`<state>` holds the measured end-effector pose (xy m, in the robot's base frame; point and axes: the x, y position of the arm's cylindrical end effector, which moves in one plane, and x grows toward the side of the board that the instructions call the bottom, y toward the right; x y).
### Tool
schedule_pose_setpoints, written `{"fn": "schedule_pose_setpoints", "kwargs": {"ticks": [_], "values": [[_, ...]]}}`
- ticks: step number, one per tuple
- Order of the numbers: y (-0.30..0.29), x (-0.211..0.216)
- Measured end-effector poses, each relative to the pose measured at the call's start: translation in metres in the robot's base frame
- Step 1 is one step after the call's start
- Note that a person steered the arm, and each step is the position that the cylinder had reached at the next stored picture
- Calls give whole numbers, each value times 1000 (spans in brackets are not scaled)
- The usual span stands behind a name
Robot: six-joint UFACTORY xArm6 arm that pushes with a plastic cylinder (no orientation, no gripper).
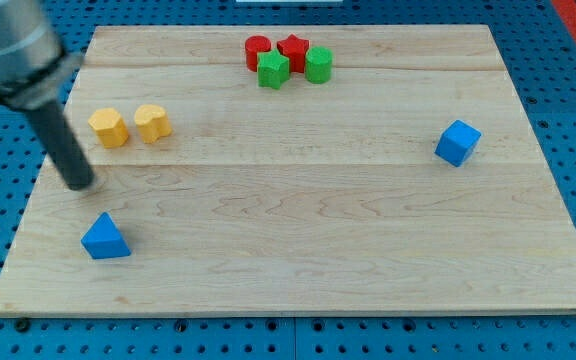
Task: Push the yellow heart into the blue cube
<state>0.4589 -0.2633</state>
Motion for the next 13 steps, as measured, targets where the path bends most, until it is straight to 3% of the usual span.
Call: {"fn": "schedule_pose_setpoints", "kwargs": {"ticks": [1, 2, 4, 5, 6, 7, 8, 11, 12, 13], "values": [[-41, -45], [-32, -69], [110, -111], [47, -114], [20, -92], [50, -76], [92, -75], [405, -77], [400, -78], [298, -79]]}}
